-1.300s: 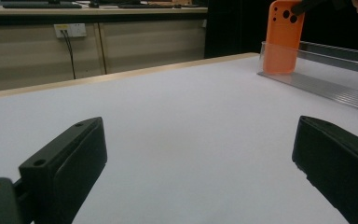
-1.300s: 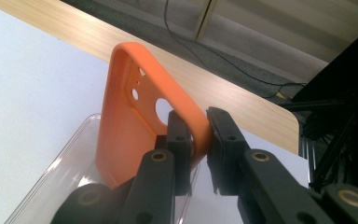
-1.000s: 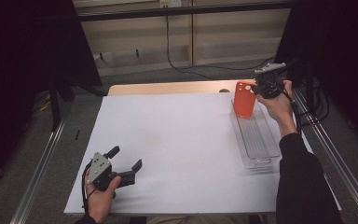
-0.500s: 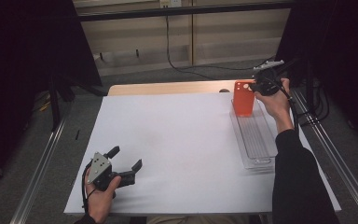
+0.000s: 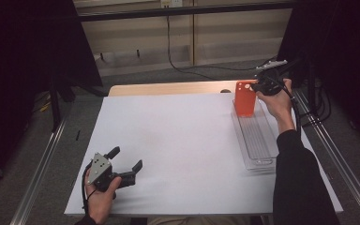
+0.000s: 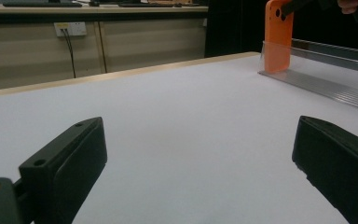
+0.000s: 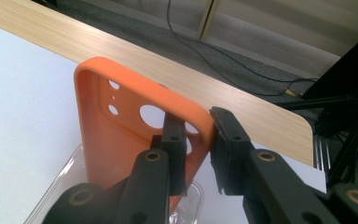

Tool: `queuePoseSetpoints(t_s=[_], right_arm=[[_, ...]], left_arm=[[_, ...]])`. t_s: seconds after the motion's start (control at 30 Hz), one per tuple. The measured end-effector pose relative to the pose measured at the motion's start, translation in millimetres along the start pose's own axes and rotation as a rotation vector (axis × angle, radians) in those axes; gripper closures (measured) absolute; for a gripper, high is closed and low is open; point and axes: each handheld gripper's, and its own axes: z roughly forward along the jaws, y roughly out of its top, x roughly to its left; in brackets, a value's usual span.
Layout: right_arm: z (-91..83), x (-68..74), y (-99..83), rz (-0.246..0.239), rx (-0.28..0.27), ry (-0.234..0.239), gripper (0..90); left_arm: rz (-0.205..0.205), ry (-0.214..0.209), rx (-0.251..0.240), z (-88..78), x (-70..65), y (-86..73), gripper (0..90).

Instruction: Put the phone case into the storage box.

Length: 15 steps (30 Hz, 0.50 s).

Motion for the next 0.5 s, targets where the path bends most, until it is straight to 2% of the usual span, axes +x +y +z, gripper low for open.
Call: queuePoseSetpoints(t_s=[0.5], right_arm=[[-0.6,-2.8,-1.5,0.021,-0.011,-0.011,71.7]], left_arm=[[-0.003,0.002,0.001,0.3,0.6,-0.1,3.0]])
